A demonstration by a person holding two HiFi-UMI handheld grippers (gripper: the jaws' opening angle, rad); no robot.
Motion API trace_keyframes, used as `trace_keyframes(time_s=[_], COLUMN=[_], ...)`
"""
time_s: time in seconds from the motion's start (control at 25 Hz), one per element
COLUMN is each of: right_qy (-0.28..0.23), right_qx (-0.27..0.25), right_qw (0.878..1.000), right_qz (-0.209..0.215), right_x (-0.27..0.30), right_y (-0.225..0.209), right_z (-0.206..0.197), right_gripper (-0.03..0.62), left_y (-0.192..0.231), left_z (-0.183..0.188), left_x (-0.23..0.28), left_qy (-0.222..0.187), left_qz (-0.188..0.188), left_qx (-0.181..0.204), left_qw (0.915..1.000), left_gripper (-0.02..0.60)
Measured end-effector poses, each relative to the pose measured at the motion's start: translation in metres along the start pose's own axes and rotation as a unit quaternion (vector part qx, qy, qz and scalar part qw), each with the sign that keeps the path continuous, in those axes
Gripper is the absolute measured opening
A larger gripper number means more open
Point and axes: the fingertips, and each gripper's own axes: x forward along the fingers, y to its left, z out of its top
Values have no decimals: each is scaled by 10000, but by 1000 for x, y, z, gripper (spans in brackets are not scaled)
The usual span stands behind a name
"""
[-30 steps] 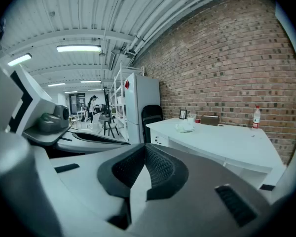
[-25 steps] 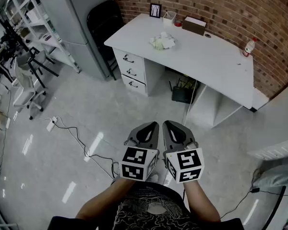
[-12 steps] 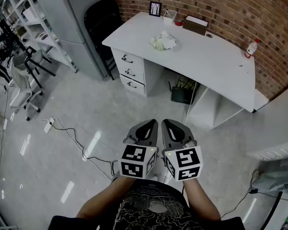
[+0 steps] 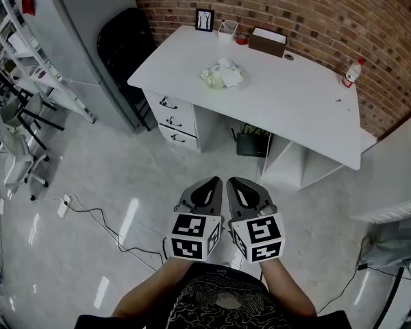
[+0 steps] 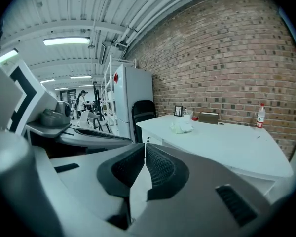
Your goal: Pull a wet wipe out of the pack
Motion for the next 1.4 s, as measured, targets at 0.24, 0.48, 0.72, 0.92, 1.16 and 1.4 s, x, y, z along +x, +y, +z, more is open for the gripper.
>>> trace_keyframes(time_s=[0.24,0.48,0.72,0.92,1.16,1.4], right_qy=[74,114,138,147,141,57], right_qx=[43,99,121,113,115,125], right_qw=[9997,9989,9978,9967,9961,9959], right_qz=[-226,-443,-635,-790,-865,-897], right_x=[42,82,116,137,154,169], right_y=[-9,-16,-17,-15,-20,-30], right_z=[22,43,58,69,74,79], right_gripper=[18,18,18,18,18,18], left_y=[33,66,94,113,126,135], left_z=[26,49,67,79,85,90], left_x=[29,54,73,83,96,112], left_qy=[66,104,115,101,74,77], left_qz=[-239,-475,-698,-856,-947,-924], left_qx=[56,126,207,251,248,268], left_qw=[9997,9987,9973,9960,9952,9953], left_gripper=[11,11,11,11,11,11])
